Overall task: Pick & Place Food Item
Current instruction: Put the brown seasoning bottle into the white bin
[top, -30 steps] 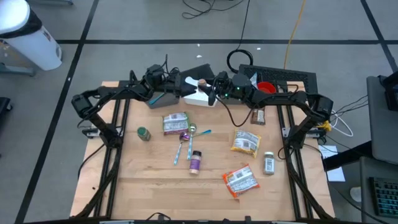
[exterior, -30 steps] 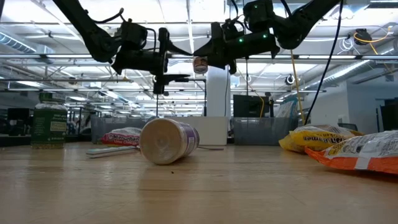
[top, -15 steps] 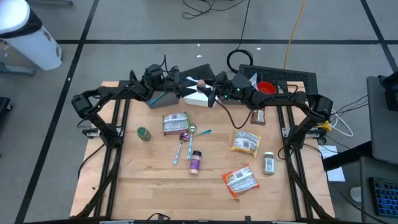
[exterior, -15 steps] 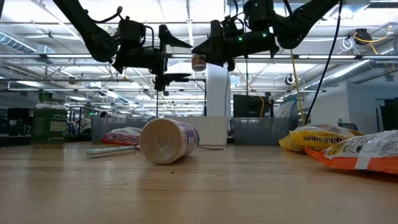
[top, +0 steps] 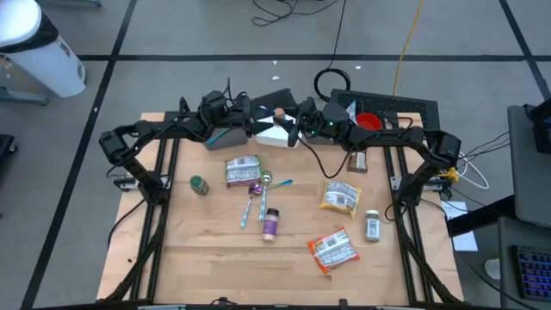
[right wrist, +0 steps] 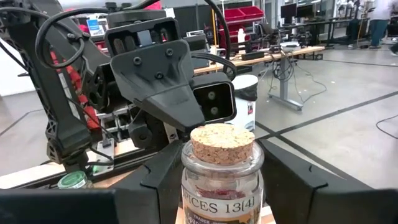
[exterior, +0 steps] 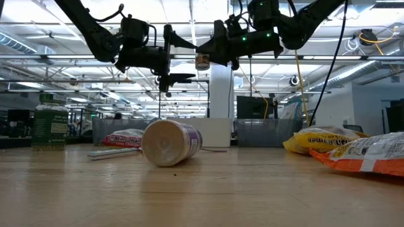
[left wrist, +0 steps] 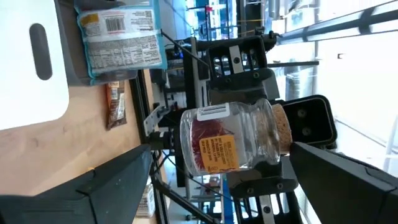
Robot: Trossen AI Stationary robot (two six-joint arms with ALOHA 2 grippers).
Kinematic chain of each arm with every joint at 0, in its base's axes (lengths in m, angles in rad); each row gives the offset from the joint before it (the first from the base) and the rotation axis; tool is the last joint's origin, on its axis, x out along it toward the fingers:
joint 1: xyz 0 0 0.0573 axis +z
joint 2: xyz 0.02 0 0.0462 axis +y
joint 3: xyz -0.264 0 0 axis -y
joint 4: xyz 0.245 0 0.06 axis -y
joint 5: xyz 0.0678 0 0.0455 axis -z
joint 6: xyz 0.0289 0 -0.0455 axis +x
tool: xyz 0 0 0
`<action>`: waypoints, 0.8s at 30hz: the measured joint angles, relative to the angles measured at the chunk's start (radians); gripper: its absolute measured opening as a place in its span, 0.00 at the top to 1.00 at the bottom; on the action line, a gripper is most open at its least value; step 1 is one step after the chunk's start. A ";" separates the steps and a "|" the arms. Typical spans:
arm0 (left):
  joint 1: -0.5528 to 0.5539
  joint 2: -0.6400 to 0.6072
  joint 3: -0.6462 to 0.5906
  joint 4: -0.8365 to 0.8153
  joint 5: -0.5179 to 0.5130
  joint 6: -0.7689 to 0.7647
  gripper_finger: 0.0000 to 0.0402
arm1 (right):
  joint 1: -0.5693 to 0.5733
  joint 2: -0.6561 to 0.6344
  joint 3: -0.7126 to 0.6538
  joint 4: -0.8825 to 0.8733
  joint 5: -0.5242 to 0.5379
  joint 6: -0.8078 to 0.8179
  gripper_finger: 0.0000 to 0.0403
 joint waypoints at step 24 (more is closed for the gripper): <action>-0.070 0.001 0.000 0.086 -0.075 -0.085 0.02 | 0.010 0.000 0.000 0.017 -0.008 0.001 0.58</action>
